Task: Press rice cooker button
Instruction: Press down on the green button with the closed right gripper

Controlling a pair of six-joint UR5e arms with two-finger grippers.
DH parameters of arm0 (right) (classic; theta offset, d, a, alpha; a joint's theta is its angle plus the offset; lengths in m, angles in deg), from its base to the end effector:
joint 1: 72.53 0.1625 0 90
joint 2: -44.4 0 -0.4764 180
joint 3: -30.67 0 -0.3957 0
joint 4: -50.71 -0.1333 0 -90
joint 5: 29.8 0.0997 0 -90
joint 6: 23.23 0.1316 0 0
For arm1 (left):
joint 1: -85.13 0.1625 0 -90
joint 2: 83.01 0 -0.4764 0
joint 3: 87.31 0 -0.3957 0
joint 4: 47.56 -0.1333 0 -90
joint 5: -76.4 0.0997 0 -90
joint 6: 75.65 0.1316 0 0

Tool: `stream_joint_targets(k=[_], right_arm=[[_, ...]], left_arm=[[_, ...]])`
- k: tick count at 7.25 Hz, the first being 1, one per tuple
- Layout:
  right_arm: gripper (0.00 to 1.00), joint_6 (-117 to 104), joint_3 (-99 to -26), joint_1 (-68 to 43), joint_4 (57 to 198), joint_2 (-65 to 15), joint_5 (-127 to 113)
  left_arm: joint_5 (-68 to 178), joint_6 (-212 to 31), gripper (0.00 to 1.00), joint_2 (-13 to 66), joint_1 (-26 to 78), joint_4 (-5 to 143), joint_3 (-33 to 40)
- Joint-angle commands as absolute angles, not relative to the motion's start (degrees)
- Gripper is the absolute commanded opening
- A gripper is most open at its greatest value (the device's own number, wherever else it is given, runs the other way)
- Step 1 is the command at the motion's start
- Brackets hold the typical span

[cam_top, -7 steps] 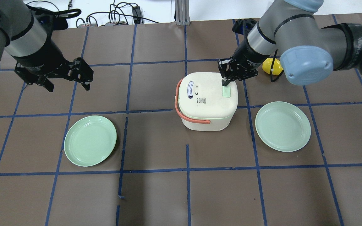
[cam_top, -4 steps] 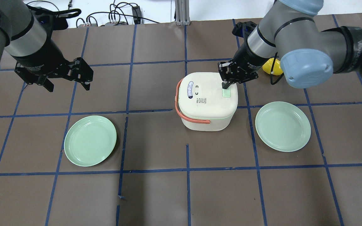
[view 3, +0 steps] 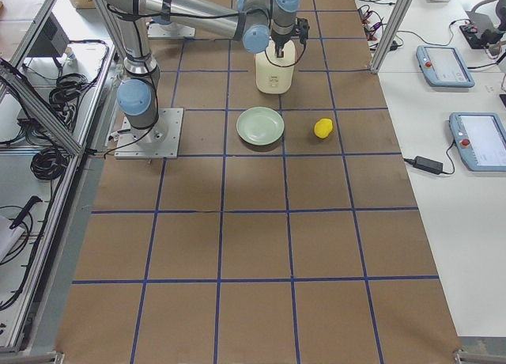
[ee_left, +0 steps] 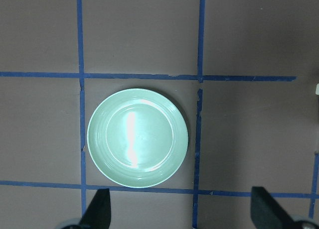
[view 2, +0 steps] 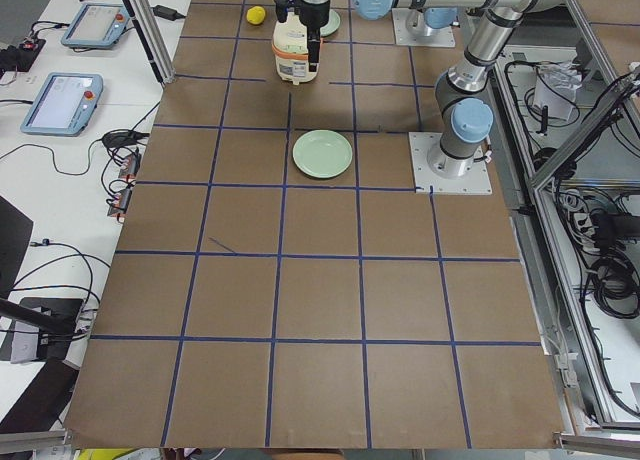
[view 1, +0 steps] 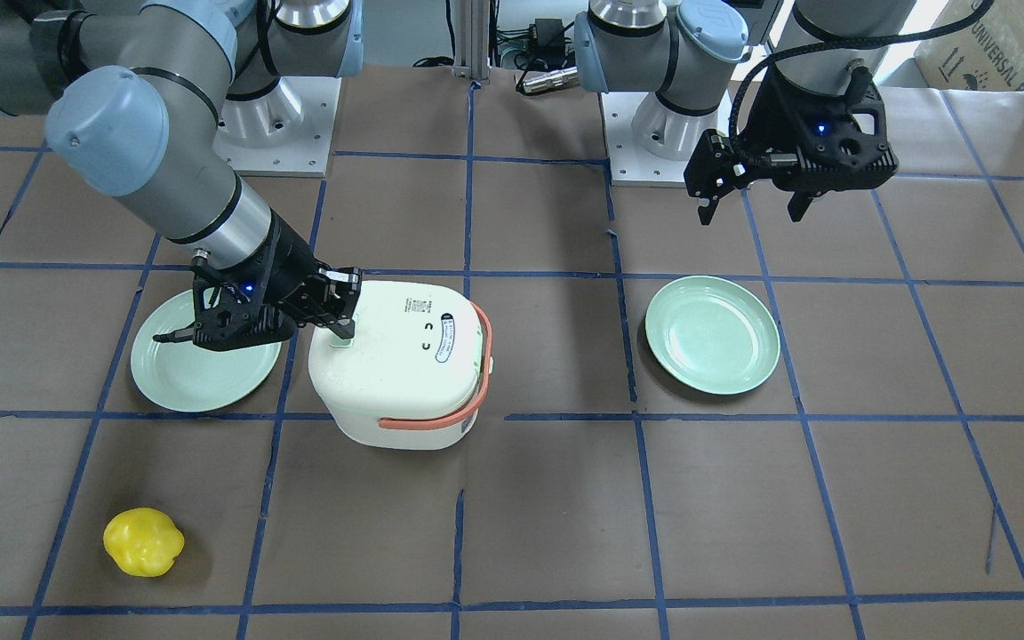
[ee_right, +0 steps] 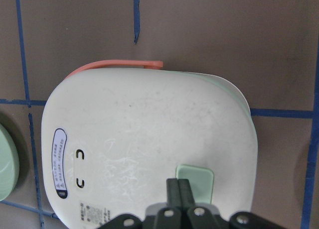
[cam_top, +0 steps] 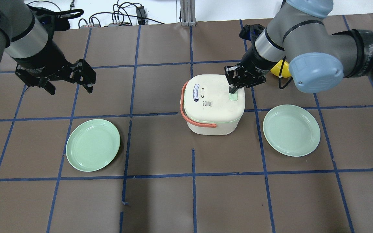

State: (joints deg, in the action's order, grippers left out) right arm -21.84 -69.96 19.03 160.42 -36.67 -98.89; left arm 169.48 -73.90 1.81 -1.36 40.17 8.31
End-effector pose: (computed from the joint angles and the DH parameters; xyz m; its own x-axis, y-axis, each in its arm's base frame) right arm 0.1951 -0.5417 0.3780 -0.9342 -0.0021 -0.3569 -0.0046 1.0000 0.0060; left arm -0.0980 -0.4634 0.5058 -0.9980 -0.0324 -0.0547 -0.0307 0.9991 -0.0303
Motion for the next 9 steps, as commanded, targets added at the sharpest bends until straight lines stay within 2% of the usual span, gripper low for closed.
stream_joint_targets(k=[1,9], right_arm=[[0.08,-21.92,-70.14,18.96,160.57,-36.46,-98.88],[0.08,-21.92,-70.22,18.87,162.15,-35.84,-98.8]], left_arm=[[169.48,-73.9,1.0,1.81,-1.36,40.15,8.31],[169.48,-73.9,1.0,1.81,-1.36,40.15,8.31]])
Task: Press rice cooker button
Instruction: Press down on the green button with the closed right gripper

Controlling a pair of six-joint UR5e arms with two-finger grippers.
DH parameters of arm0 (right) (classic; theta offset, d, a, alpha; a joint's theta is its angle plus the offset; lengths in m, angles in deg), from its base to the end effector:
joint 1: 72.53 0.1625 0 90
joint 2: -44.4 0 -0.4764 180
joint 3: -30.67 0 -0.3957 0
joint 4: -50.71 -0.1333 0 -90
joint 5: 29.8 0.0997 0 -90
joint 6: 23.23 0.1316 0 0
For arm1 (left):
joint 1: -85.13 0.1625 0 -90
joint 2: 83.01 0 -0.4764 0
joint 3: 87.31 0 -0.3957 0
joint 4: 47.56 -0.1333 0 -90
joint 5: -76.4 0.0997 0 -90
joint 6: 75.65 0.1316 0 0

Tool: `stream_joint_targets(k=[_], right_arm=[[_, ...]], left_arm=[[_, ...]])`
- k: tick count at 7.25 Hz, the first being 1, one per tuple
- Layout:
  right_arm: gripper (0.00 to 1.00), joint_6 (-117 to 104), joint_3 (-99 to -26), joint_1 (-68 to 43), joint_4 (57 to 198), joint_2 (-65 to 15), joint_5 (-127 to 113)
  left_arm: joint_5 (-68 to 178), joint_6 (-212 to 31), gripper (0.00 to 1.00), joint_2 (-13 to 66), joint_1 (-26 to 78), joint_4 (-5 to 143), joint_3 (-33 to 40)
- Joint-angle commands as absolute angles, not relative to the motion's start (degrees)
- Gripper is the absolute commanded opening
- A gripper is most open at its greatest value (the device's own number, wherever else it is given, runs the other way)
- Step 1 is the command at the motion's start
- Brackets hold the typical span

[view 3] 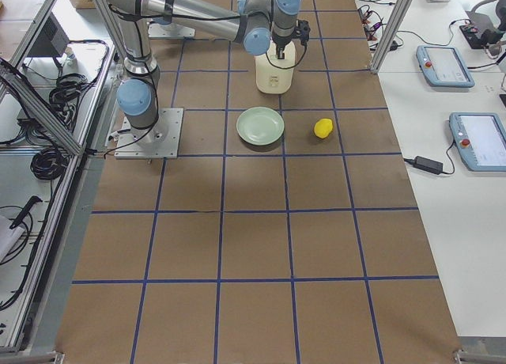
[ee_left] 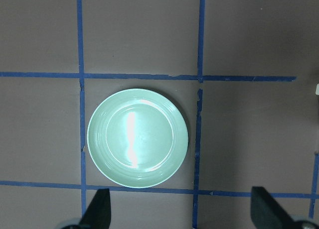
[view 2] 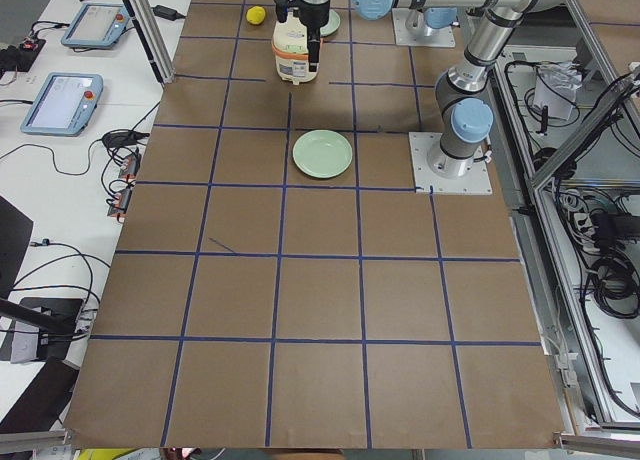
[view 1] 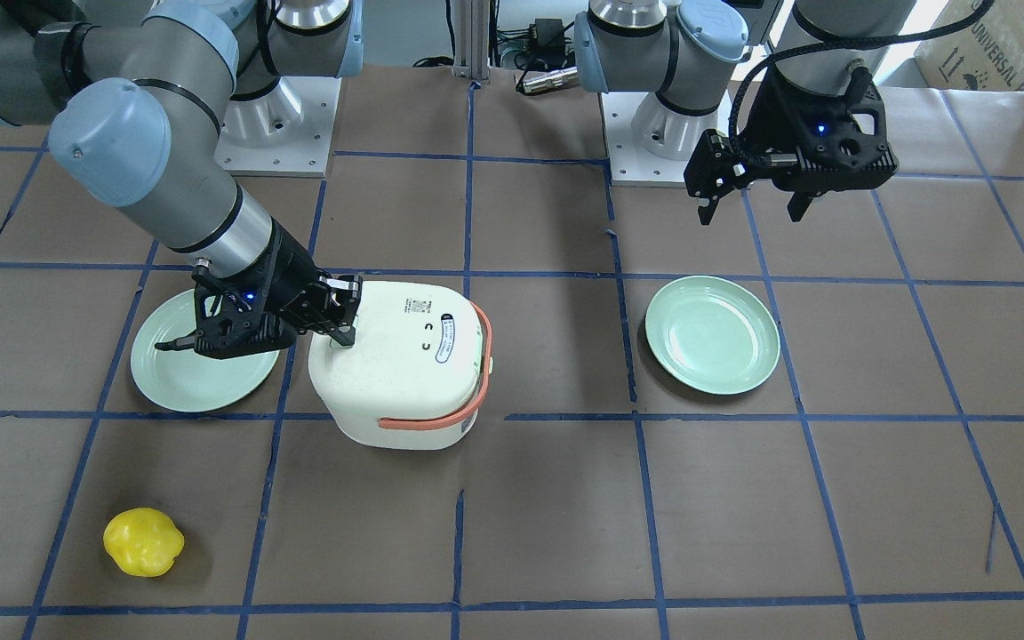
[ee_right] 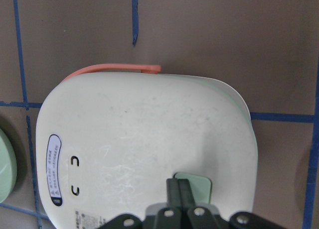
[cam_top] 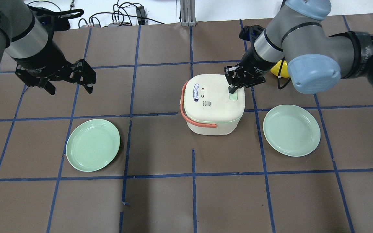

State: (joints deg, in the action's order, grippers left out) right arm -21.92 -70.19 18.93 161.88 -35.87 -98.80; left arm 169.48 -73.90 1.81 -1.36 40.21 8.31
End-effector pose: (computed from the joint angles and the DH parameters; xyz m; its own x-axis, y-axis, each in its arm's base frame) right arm 0.1945 -0.5471 0.3710 -0.9335 -0.0046 -0.3585 -0.0041 1.0000 -0.0019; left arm -0.0980 -0.4633 0.5057 -0.9980 -0.0323 -0.0546 -0.0307 0.9991 -0.0296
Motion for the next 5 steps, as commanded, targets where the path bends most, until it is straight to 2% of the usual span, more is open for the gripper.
stream_joint_targets(k=[1,5], right_arm=[[0.08,-21.92,-70.22,18.87,162.15,-35.84,-98.8],[0.08,-21.83,-70.14,19.05,162.24,-36.63,-98.88]], left_arm=[[169.48,-73.9,1.0,1.81,-1.36,40.15,8.31],[169.48,-73.9,1.0,1.81,-1.36,40.24,8.31]])
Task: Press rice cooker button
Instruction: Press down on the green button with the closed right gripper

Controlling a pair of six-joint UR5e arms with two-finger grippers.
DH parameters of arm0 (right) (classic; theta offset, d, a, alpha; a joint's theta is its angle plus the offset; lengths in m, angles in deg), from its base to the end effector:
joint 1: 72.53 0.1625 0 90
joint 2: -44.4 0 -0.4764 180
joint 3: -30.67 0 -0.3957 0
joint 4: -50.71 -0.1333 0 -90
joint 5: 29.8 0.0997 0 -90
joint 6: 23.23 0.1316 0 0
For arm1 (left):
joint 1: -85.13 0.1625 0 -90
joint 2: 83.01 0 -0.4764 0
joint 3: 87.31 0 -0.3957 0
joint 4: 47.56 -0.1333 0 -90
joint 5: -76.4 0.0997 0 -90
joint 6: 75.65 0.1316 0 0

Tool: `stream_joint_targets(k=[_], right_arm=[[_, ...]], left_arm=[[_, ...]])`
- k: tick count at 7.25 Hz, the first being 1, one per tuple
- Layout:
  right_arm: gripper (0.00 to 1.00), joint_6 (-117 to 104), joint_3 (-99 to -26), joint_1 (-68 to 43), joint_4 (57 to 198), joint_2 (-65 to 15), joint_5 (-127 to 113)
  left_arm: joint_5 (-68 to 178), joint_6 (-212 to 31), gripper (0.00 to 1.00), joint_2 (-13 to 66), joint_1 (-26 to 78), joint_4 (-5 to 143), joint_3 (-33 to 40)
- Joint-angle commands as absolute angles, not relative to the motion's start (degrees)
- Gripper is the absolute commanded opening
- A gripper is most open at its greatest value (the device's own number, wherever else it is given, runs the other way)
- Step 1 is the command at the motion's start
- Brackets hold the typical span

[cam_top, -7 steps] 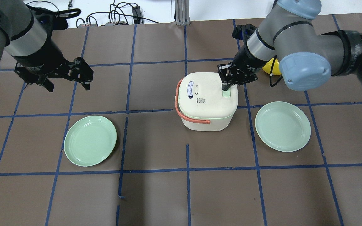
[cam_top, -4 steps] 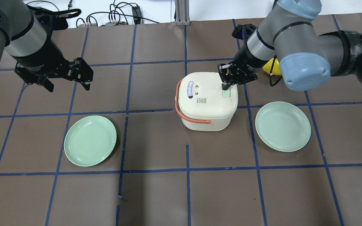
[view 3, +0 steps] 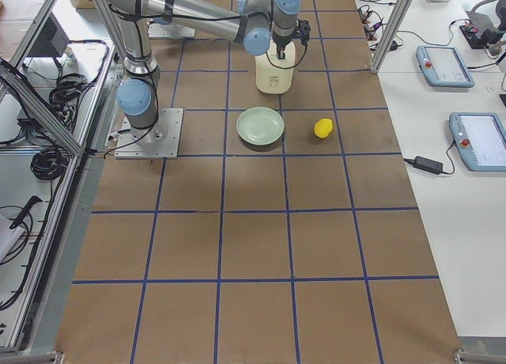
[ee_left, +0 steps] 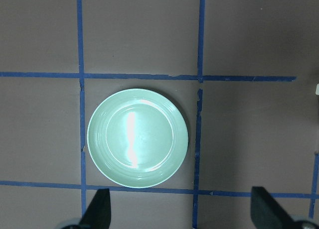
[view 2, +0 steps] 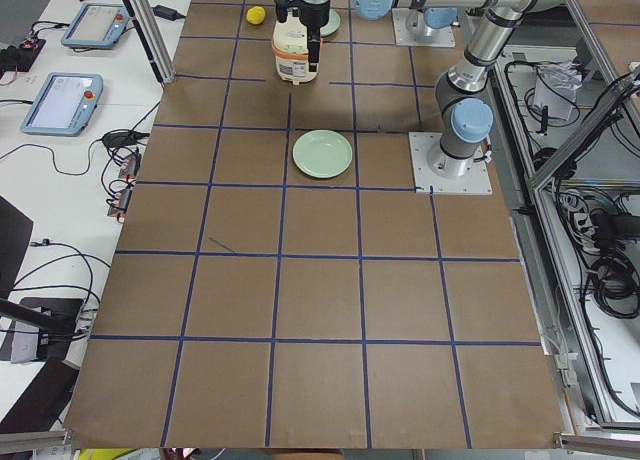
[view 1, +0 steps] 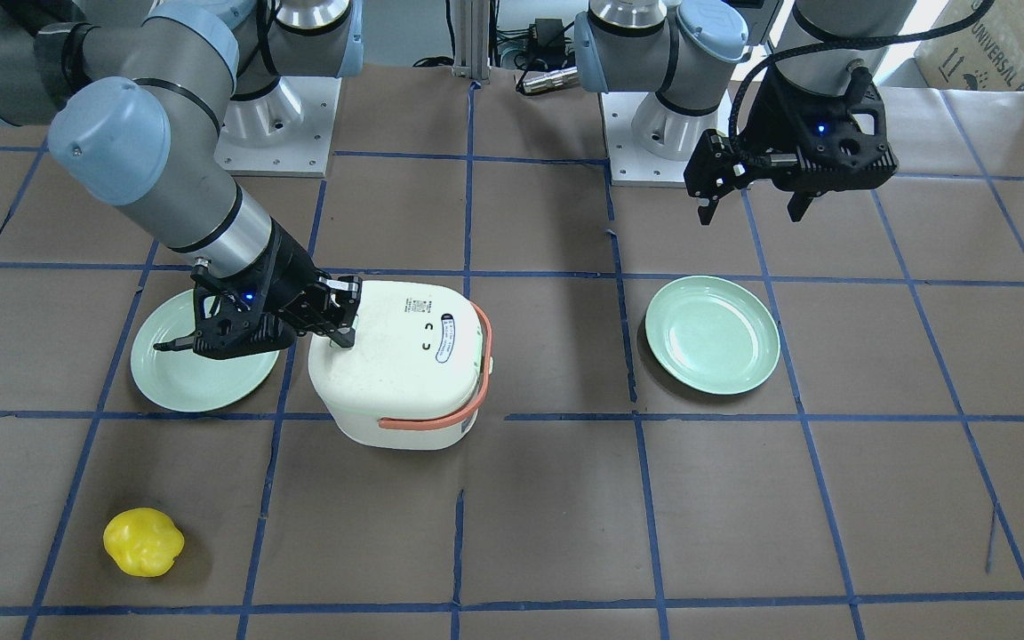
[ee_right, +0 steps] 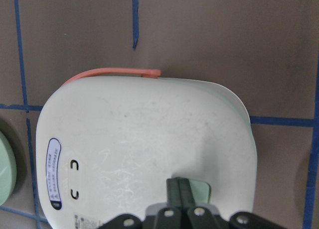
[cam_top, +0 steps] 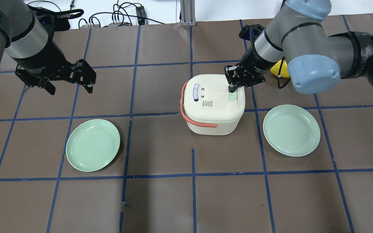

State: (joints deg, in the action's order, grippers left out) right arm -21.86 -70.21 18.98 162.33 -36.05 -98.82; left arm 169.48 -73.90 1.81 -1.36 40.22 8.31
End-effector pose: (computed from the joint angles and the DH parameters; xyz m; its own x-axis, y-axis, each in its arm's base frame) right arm 0.1949 -0.5471 0.3734 -0.9335 -0.0081 -0.3584 -0.0040 0.9999 -0.0122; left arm -0.0980 -0.4633 0.5057 -0.9980 -0.0323 -0.0546 -0.0307 0.9991 -0.0294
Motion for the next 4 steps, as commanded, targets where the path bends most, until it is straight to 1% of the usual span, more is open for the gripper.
stream_joint_targets(k=[1,4], right_arm=[[0.08,-21.83,-69.88,19.05,161.63,-37.07,-98.97],[0.08,-22.0,-69.96,18.79,160.67,-38.74,-99.06]], left_arm=[[169.48,-73.9,1.0,1.81,-1.36,40.24,8.31],[169.48,-73.9,1.0,1.72,-1.36,40.15,8.31]])
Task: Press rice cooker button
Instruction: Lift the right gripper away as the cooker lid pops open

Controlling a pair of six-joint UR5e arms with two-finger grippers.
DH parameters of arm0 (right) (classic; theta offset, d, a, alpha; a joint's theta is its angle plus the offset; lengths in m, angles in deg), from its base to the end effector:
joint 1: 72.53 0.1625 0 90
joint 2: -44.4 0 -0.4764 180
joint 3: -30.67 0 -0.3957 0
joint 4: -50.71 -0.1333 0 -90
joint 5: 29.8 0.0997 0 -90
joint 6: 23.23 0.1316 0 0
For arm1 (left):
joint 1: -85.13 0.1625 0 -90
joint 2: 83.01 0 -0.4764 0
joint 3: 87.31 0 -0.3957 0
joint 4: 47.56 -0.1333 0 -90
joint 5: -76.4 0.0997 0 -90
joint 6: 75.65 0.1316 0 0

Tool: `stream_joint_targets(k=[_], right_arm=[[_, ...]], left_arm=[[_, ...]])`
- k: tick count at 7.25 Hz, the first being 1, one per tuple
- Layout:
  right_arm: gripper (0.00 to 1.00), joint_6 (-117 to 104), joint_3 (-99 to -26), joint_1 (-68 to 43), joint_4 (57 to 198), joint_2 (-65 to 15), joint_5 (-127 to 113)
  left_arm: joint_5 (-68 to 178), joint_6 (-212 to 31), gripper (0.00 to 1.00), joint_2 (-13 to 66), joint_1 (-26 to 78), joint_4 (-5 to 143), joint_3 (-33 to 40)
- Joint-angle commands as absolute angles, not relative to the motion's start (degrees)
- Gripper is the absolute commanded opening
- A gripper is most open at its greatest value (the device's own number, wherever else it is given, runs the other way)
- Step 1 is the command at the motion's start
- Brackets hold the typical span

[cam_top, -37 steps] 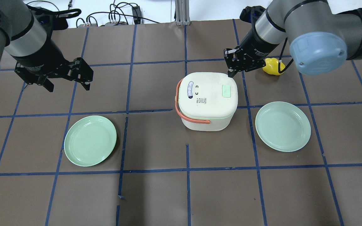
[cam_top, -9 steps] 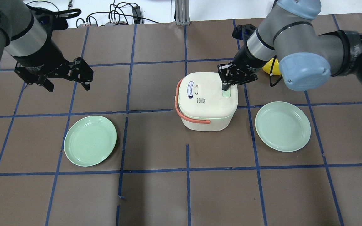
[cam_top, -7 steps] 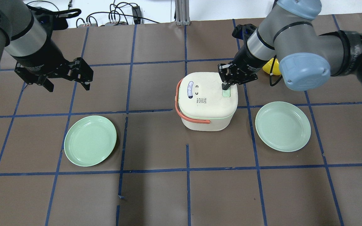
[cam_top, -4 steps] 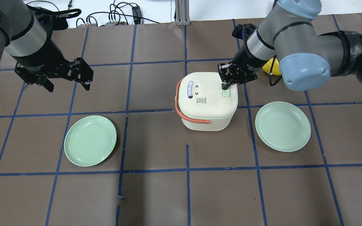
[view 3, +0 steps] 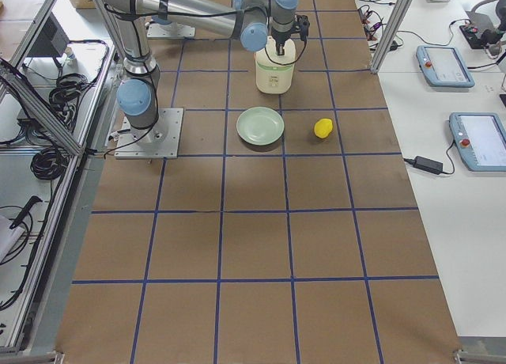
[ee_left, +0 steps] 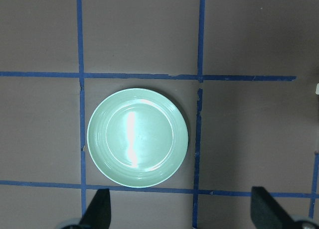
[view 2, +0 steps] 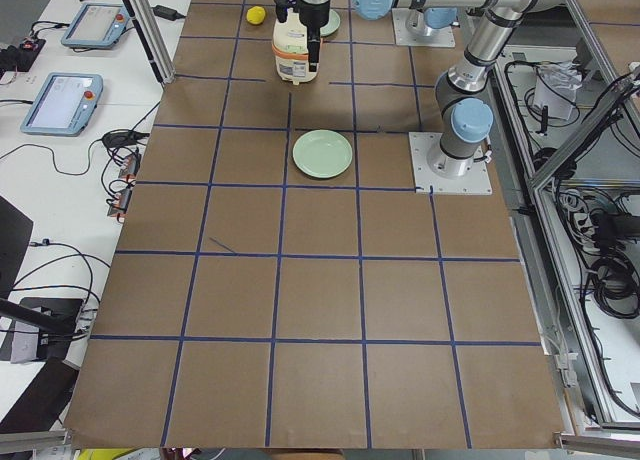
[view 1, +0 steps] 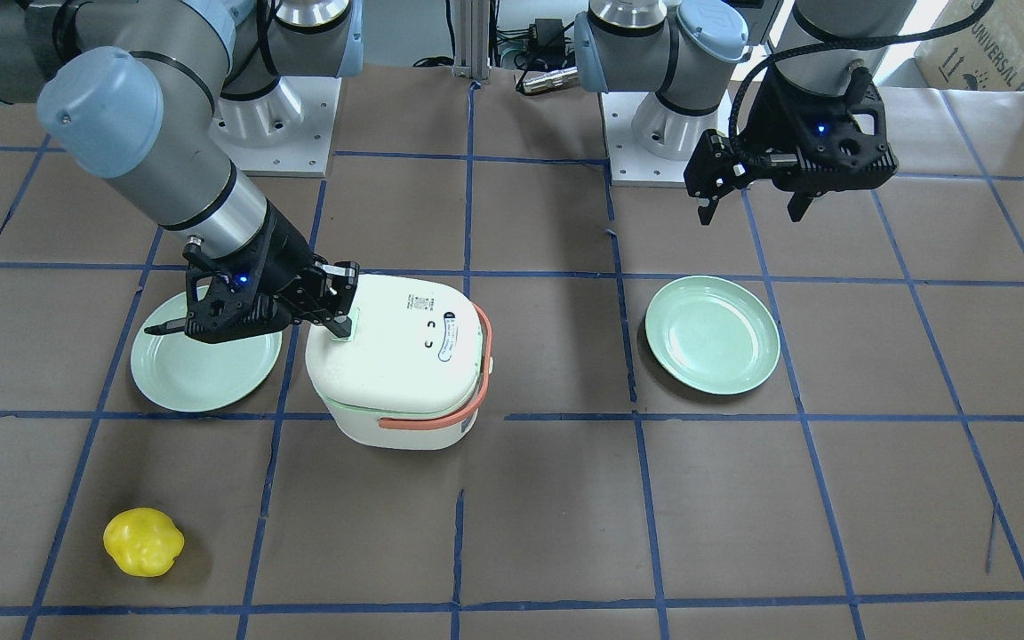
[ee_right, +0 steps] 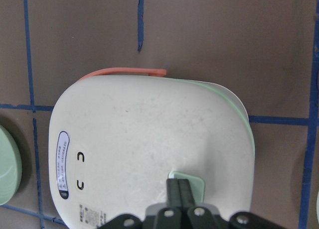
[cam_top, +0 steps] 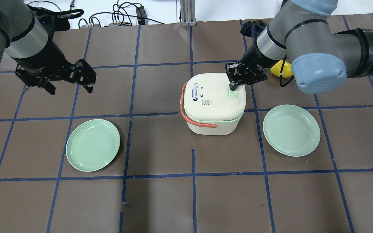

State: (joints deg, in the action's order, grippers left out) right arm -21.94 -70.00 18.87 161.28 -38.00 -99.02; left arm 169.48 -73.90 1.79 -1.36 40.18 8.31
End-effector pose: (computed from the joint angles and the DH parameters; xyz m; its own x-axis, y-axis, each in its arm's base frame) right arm 0.1932 -0.5388 0.3917 -0.9346 -0.0146 -0.3553 -0.0034 0.9995 -0.0321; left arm -0.0981 -0.4633 0.5059 -0.9980 -0.0324 -0.0547 -0.0307 0.9991 -0.0305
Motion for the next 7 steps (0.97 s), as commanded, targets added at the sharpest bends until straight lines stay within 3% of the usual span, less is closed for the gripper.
stream_joint_targets(k=[1,2,3,5,7], right_arm=[[0.09,-21.92,-68.74,18.87,158.22,-39.26,-99.06],[0.23,-21.83,-66.9,19.05,155.42,-40.4,-99.23],[0.52,-21.83,-64.54,19.05,152.52,-40.76,-100.45],[0.99,-21.48,-61.8,19.05,152.22,-41.37,-107.64],[1.0,-20.52,-59.95,19.05,148.55,-42.34,-111.87]], left_arm=[[169.48,-73.9,1.0,1.81,-1.36,40.24,8.31],[169.48,-73.9,1.0,1.81,-1.36,40.15,8.31],[169.48,-73.9,1.0,1.81,-1.36,40.15,8.31],[169.48,-73.9,1.0,1.72,-1.36,40.24,8.4],[169.48,-73.9,1.0,1.81,-1.36,40.15,8.31]])
